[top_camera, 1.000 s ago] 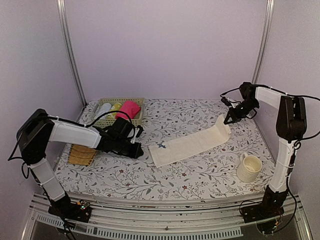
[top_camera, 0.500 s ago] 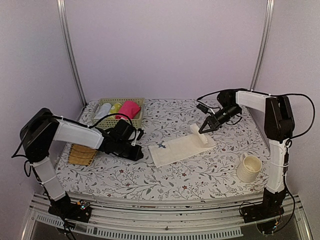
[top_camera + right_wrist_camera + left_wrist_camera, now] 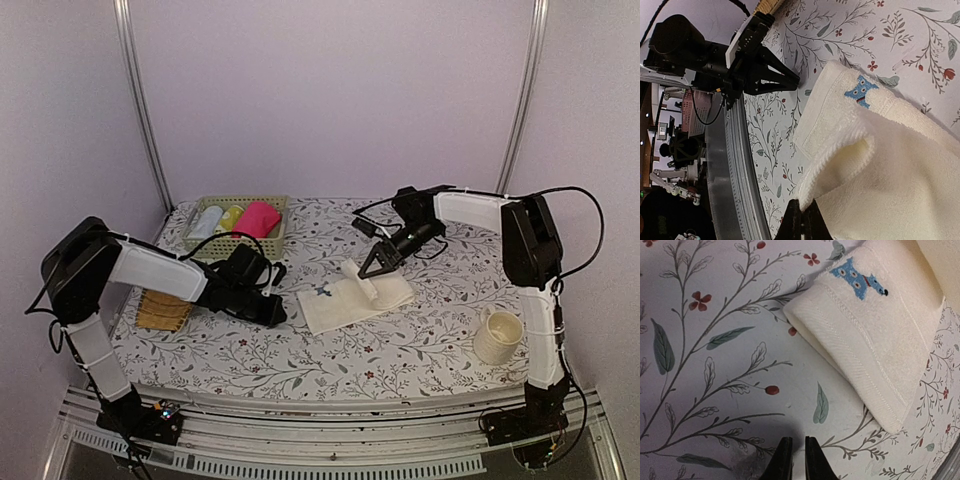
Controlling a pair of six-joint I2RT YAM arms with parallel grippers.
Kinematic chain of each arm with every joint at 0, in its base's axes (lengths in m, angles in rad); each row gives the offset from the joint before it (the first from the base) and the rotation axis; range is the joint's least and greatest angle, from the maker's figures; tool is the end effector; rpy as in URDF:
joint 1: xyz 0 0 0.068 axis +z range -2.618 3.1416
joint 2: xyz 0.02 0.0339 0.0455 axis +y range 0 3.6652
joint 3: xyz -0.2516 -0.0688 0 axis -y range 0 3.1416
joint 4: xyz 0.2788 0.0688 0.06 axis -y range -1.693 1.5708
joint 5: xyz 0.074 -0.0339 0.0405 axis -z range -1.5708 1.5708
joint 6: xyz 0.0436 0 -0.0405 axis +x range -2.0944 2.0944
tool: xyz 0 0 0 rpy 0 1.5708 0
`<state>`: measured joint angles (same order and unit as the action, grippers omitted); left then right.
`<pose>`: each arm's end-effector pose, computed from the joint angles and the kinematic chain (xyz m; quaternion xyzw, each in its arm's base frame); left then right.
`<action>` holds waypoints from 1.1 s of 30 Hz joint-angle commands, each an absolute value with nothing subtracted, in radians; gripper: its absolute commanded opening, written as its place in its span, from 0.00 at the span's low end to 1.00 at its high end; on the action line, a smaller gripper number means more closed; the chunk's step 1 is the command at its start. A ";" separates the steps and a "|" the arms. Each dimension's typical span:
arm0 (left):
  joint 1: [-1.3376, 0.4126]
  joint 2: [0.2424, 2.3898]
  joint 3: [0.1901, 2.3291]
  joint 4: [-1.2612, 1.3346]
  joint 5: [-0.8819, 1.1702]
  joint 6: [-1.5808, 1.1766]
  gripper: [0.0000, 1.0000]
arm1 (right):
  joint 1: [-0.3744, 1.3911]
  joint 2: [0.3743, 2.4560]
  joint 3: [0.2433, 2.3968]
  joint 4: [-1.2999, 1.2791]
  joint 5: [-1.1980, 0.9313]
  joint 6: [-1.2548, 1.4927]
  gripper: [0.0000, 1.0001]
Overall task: Roll the towels
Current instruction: Fold the towel at the center of the board.
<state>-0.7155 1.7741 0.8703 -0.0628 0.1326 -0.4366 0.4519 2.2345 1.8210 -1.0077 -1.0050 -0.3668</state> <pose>0.2657 -0.2385 0.0815 0.1519 0.9406 -0.2148 0.2145 0.4058 0.2379 0.1583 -0.3809 0.7874 0.4826 0.0450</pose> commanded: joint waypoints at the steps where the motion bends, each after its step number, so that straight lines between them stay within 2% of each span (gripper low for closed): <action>1: -0.724 1.799 0.858 -0.026 0.154 -0.449 0.13 | 0.511 2.285 1.854 -0.933 -1.014 -0.292 0.03; 11: -0.724 1.812 0.851 0.029 0.203 -0.480 0.13 | 0.588 2.327 1.845 -0.747 -0.951 -0.090 0.03; 17: -0.725 1.824 0.841 0.053 0.225 -0.495 0.13 | 0.604 2.259 1.752 -0.576 -0.903 0.063 0.03; 33: -0.724 1.875 0.851 0.091 0.254 -0.504 0.13 | 0.671 2.324 1.778 -0.545 -0.967 0.154 0.03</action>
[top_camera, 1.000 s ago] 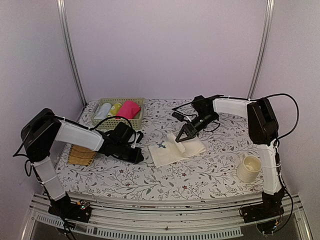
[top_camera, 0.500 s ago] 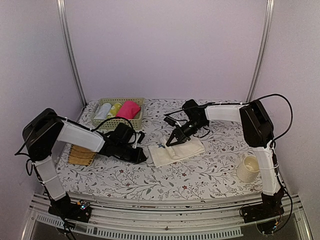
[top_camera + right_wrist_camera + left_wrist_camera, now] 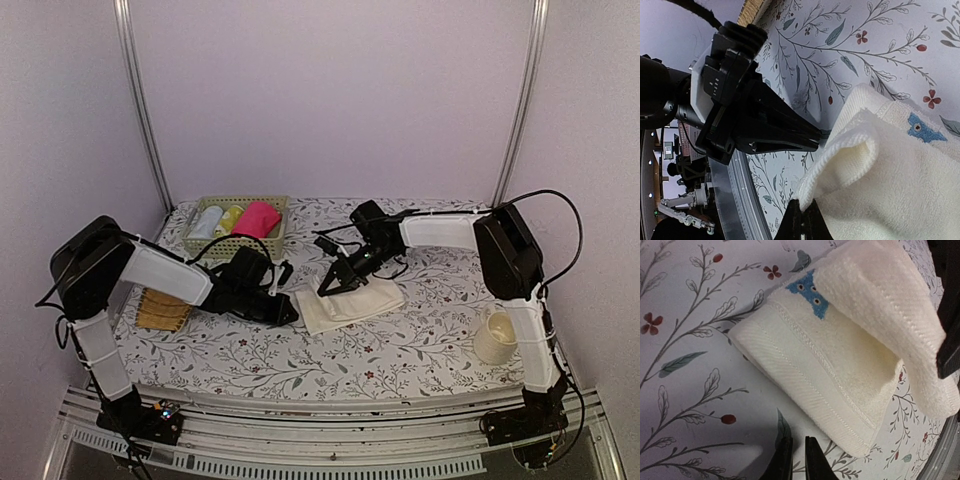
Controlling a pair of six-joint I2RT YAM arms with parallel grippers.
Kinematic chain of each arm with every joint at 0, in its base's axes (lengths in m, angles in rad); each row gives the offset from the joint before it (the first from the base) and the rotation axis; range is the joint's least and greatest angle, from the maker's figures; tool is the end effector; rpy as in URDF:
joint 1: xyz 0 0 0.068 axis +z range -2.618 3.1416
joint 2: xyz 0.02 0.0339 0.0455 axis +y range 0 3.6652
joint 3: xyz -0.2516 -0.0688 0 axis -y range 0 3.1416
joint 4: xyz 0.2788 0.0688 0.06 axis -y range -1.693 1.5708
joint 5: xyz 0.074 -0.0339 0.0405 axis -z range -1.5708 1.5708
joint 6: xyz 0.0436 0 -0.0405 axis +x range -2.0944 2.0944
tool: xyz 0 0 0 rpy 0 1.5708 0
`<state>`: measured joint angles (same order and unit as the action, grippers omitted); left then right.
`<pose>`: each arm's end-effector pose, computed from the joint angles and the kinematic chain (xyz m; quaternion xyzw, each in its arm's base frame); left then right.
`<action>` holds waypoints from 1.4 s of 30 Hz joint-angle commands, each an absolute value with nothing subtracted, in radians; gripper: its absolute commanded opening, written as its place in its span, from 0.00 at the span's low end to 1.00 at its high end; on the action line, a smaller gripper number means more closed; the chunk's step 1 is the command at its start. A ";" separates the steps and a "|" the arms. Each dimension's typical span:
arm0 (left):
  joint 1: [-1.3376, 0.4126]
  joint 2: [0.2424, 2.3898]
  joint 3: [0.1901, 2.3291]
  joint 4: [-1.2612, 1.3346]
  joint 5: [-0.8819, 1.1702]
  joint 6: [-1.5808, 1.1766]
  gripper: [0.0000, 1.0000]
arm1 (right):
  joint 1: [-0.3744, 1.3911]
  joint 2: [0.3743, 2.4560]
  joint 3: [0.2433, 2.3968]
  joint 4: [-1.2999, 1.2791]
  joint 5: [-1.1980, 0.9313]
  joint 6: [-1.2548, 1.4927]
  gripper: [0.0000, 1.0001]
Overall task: Roll the towels
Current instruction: Fold the towel at the center of the board, then rotate the towel at the center of the board.
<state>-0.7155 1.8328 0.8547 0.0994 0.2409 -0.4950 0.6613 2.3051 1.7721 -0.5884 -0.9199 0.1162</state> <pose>0.2686 -0.2472 0.0692 0.1433 0.9238 -0.2845 0.2126 0.3755 0.3362 0.1198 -0.3304 0.8147 0.4761 0.0207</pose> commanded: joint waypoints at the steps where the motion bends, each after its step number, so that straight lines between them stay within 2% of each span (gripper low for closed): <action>1: -0.724 1.878 0.850 0.095 0.257 -0.507 0.13 | 0.673 2.329 1.779 -0.542 -0.969 0.159 0.03; 9: -0.724 1.891 0.850 0.104 0.270 -0.511 0.13 | 0.684 2.376 1.791 -0.533 -0.971 0.172 0.07; 13: -0.724 1.887 0.848 0.099 0.263 -0.511 0.13 | 0.686 2.388 1.811 -0.536 -1.022 0.166 0.26; 16: -0.724 1.853 0.826 0.097 0.243 -0.516 0.12 | 0.687 2.367 1.818 -0.561 -1.048 0.131 0.35; 24: -0.727 1.696 0.797 0.030 0.166 -0.522 0.12 | 0.618 2.228 1.812 -0.683 -0.943 -0.080 0.34; 31: -0.729 1.657 0.899 0.014 0.221 -0.478 0.09 | 0.543 2.003 1.857 -0.683 -0.603 -0.240 0.33; 32: -0.730 1.669 0.922 0.016 0.237 -0.470 0.10 | 0.539 1.961 1.836 -0.621 -0.528 -0.253 0.39; 33: -0.730 1.691 0.945 0.017 0.253 -0.463 0.09 | 0.533 1.918 1.785 -0.540 -0.454 -0.263 0.58; 34: -0.730 1.712 0.976 0.018 0.264 -0.460 0.09 | 0.525 1.885 1.723 -0.461 -0.381 -0.248 0.89; 35: -0.730 1.738 0.998 0.021 0.280 -0.460 0.09 | 0.513 1.867 1.673 -0.403 -0.339 -0.225 1.00; 38: -0.729 1.806 1.044 0.045 0.323 -0.468 0.09 | 0.456 1.912 1.673 -0.446 -0.527 -0.228 1.00; 39: -0.729 1.828 1.060 0.047 0.337 -0.475 0.09 | 0.454 1.938 1.684 -0.486 -0.573 -0.240 0.94; 42: -0.728 1.897 1.110 0.031 0.388 -0.485 0.09 | 0.454 1.991 1.669 -0.549 -0.644 -0.290 0.64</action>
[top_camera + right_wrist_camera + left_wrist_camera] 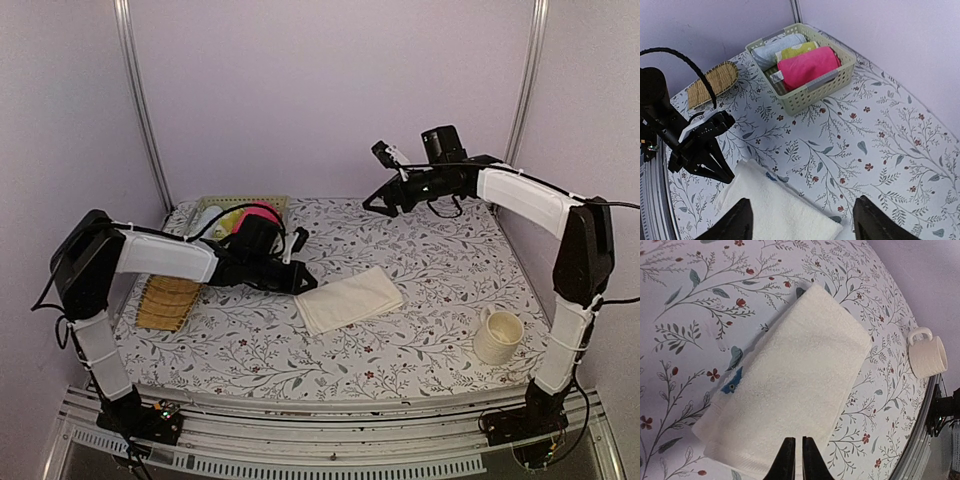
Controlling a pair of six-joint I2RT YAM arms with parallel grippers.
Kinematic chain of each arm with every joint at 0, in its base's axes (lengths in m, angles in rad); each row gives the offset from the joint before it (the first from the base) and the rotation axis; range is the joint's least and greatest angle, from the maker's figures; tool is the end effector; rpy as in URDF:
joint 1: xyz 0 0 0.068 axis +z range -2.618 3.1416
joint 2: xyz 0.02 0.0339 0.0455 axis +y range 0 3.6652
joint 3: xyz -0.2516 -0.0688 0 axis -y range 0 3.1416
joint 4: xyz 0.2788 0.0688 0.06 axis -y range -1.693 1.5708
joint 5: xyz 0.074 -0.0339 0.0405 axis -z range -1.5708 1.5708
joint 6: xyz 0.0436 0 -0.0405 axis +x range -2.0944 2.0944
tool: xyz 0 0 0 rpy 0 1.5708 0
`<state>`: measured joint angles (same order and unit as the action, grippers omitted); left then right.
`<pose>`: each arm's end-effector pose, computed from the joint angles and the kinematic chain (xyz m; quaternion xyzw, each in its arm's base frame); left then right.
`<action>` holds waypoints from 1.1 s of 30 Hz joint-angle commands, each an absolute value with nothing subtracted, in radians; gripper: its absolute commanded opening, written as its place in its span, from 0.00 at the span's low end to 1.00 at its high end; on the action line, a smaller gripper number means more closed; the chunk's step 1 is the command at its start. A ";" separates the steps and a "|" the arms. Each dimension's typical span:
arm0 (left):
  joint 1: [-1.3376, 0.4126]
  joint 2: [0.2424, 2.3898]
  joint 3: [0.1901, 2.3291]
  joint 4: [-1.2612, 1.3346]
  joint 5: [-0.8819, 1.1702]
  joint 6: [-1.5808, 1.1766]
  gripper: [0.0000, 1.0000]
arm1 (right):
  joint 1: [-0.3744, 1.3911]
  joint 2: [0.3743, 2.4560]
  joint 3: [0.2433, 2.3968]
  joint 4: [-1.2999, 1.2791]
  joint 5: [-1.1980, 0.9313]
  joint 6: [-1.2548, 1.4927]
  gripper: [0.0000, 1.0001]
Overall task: Roll the towels
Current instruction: Rotate the towel at the center of the board.
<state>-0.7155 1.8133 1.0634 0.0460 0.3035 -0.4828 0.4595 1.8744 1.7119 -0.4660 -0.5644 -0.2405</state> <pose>0.3035 -0.2811 0.1368 0.1672 0.8837 -0.3474 0.2655 0.4106 0.2292 0.3025 -0.4122 0.7606 0.2943 0.4062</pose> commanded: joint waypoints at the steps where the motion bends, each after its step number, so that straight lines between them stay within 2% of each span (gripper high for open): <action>1: -0.730 1.909 1.115 0.037 0.403 -0.490 0.09 | 0.454 2.008 1.657 -0.569 -0.662 -0.301 0.52; 3: -0.730 1.929 1.112 0.055 0.426 -0.503 0.09 | 0.455 2.046 1.636 -0.602 -0.686 -0.331 0.34; 5: -0.730 1.944 1.111 0.054 0.435 -0.508 0.09 | 0.454 2.075 1.601 -0.609 -0.689 -0.334 0.23; 10: -0.724 1.993 1.095 0.006 0.411 -0.501 0.08 | 0.456 2.155 1.543 -0.582 -0.640 -0.313 0.20; 12: -0.709 1.996 1.078 -0.019 0.390 -0.496 0.08 | 0.454 2.198 1.551 -0.593 -0.583 -0.297 0.15; 18: -0.632 1.977 1.015 -0.040 0.349 -0.495 0.08 | 0.452 2.232 1.489 -0.584 -0.498 -0.260 0.11; 23: -0.598 1.945 1.035 -0.032 0.360 -0.458 0.07 | 0.469 2.165 1.369 -0.576 -0.551 -0.257 0.11; 28: -0.597 1.937 1.081 -0.058 0.356 -0.420 0.07 | 0.628 2.043 1.254 -0.610 -0.652 -0.364 0.13; 33: -0.607 1.861 1.088 -0.083 0.332 -0.406 0.08 | 0.651 1.960 1.293 -0.625 -0.691 -0.364 0.16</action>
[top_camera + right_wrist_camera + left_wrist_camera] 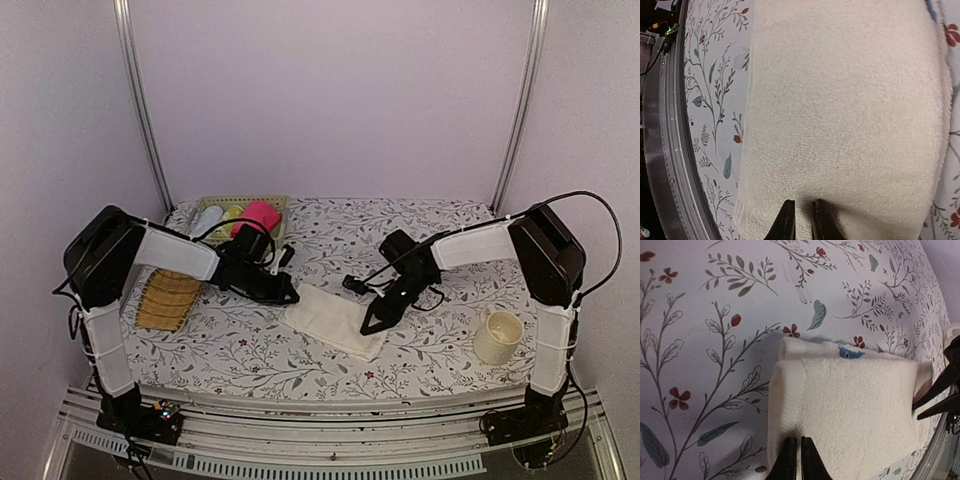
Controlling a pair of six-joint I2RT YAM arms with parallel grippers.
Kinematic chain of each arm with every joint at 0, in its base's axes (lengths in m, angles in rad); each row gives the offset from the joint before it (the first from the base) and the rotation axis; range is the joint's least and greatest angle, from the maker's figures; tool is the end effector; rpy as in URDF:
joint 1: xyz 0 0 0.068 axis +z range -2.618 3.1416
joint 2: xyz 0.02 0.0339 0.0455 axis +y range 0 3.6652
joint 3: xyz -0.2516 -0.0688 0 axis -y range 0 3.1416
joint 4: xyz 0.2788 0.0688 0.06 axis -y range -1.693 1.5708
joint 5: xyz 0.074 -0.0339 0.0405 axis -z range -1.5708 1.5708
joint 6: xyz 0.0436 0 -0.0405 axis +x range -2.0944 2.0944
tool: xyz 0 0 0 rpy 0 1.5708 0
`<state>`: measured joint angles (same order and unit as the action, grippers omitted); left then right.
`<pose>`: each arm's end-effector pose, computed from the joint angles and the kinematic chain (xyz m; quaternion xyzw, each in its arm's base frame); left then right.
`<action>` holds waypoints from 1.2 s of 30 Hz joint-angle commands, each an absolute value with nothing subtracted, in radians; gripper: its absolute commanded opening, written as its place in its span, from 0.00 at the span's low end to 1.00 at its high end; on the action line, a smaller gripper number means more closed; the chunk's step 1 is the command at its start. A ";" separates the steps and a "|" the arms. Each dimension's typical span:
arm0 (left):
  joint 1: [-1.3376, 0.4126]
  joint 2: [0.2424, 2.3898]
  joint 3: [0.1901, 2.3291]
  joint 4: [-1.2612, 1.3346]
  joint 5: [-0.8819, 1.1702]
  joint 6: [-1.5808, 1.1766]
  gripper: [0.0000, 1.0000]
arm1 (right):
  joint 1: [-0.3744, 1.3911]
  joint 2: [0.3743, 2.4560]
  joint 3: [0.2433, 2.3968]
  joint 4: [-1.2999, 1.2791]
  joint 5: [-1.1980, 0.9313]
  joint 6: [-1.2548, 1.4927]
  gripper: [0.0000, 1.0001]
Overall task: Roll the towels
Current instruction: Rotate the towel at the center of the board.
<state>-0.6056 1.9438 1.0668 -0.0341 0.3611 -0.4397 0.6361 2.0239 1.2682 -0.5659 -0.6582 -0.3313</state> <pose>0.3254 -0.2440 0.0811 0.1351 0.9227 -0.3063 0.1913 0.3067 0.2596 0.0870 -0.4722 0.8126 0.3348 0.0676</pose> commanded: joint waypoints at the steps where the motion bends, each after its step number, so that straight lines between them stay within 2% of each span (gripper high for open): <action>1: -0.614 1.840 1.087 -0.089 0.327 -0.402 0.08 | 0.648 1.952 1.311 -0.636 -0.688 -0.367 0.17; 8: -0.684 1.743 1.021 -0.077 0.316 -0.415 0.08 | 0.629 1.983 1.420 -0.675 -0.698 -0.385 0.18; 15: -0.745 1.763 0.917 0.017 0.348 -0.484 0.07 | 0.629 2.107 1.531 -0.699 -0.760 -0.376 0.17; 21: -0.740 1.830 0.898 0.023 0.273 -0.484 0.06 | 0.622 2.121 1.463 -0.659 -0.636 -0.379 0.13; 26: -0.722 1.943 0.990 0.008 0.265 -0.447 0.05 | 0.613 2.090 1.326 -0.621 -0.590 -0.361 0.12; 30: -0.707 2.084 1.157 0.004 0.278 -0.402 0.04 | 0.630 2.032 1.227 -0.594 -0.603 -0.378 0.13; 32: -0.699 2.156 1.264 -0.018 0.284 -0.373 0.03 | 0.629 2.020 1.218 -0.609 -0.667 -0.386 0.13; 36: -0.688 2.211 1.411 -0.076 0.288 -0.343 0.03 | 0.599 1.981 1.225 -0.638 -0.655 -0.384 0.16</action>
